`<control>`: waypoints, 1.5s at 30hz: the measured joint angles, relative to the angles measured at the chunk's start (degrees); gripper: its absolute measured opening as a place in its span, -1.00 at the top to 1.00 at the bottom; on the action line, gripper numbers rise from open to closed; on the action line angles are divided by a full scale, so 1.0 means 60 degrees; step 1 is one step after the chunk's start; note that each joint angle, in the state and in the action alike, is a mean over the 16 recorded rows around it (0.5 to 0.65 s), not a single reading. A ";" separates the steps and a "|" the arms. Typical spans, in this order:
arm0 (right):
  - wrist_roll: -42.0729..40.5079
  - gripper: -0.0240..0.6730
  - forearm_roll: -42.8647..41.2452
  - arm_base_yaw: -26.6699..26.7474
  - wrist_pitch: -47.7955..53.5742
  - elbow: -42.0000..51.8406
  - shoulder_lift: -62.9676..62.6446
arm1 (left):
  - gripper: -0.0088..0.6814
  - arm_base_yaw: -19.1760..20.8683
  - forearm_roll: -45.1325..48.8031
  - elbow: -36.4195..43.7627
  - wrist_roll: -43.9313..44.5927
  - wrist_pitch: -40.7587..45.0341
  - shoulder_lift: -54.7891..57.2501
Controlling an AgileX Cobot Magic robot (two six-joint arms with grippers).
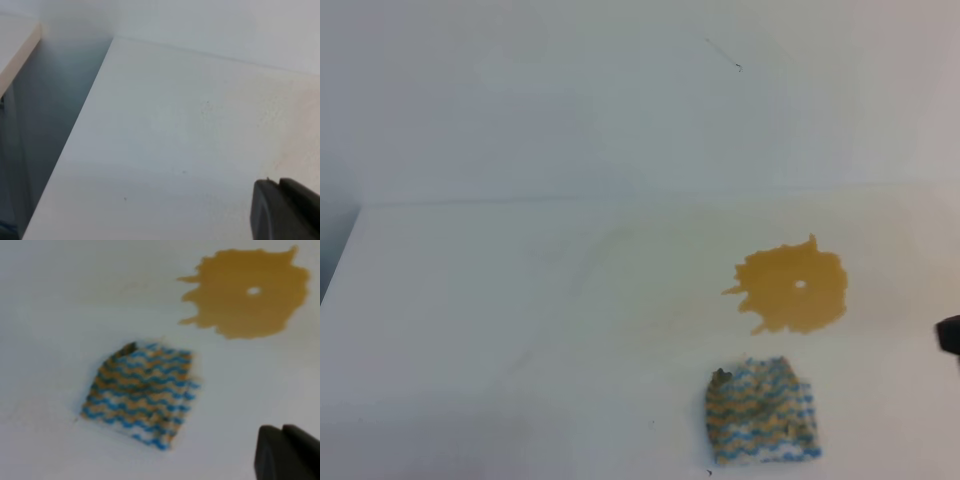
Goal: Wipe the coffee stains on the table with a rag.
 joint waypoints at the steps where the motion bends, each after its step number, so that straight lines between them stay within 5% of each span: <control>1: -0.0211 0.92 0.0088 0.0298 -0.0074 -0.0108 0.0412 | 0.97 0.0000 0.0000 0.0000 0.0000 0.0000 0.0000; 5: -0.0688 0.82 0.0073 0.1575 -0.0364 -0.0595 0.2002 | 0.97 0.0000 0.0000 0.0000 0.0000 0.0000 0.0000; 11: -0.0582 0.39 -0.0603 0.3068 -0.0463 -0.1595 0.4223 | 0.97 0.0000 0.0000 0.0052 0.0000 0.0000 0.0000; 22: -0.0219 -0.26 -0.1560 0.3633 0.0195 -0.3345 0.7156 | 0.97 0.0000 0.0000 0.0130 0.0000 -0.0010 0.0000; 27: -0.0195 -0.07 -0.2078 0.3633 0.0320 -0.3650 0.7796 | 0.97 0.0000 0.0000 0.0130 0.0000 -0.0010 -0.0016; 39: 0.0189 0.79 -0.2835 0.3633 0.0618 -0.3774 0.8025 | 0.97 0.0000 0.0000 0.0130 0.0000 -0.0010 0.0000; 45: 0.1093 0.93 -0.3676 0.3587 0.0619 -0.3962 0.7564 | 0.97 0.0000 0.0000 0.0104 0.0000 0.0000 0.0016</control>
